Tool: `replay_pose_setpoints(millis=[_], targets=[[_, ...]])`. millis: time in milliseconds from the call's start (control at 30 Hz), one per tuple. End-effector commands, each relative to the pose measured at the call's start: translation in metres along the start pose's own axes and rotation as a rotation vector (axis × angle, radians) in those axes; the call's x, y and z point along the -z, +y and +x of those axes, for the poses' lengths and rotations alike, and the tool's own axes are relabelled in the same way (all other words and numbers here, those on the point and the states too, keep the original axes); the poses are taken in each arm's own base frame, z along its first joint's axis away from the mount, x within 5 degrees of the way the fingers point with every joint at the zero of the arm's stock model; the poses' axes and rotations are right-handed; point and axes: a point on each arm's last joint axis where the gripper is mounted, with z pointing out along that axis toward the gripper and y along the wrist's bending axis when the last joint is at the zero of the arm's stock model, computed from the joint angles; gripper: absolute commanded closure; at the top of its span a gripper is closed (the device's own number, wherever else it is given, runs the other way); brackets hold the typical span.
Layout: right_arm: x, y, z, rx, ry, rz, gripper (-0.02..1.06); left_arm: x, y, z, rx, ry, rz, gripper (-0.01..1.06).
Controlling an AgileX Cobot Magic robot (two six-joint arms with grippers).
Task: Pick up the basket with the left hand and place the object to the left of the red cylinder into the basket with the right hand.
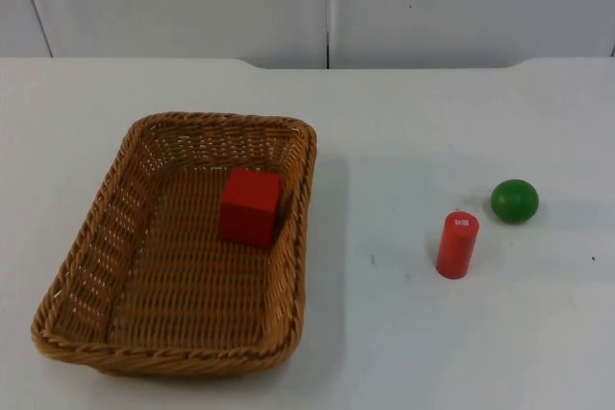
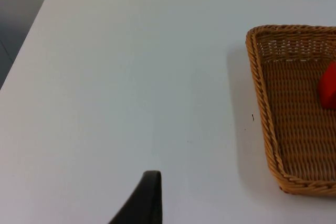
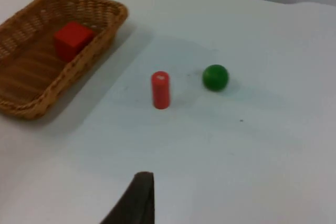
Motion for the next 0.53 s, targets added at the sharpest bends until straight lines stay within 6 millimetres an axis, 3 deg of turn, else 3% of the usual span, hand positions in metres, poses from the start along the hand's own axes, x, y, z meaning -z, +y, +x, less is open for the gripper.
replay_pose_setpoints(millis=[0,500], targets=[[-0.0018,0.0003,0.0013,-0.018,0.003,0.037,-0.01,-0.0006,0.0002,0.0018,-0.001,0.005,-0.001,0.0],[-0.0027,0.0016,0.0008,-0.101,0.004,0.197,-0.01,-0.0006,0.0002,0.0018,-0.001,0.005,-0.001,0.0]])
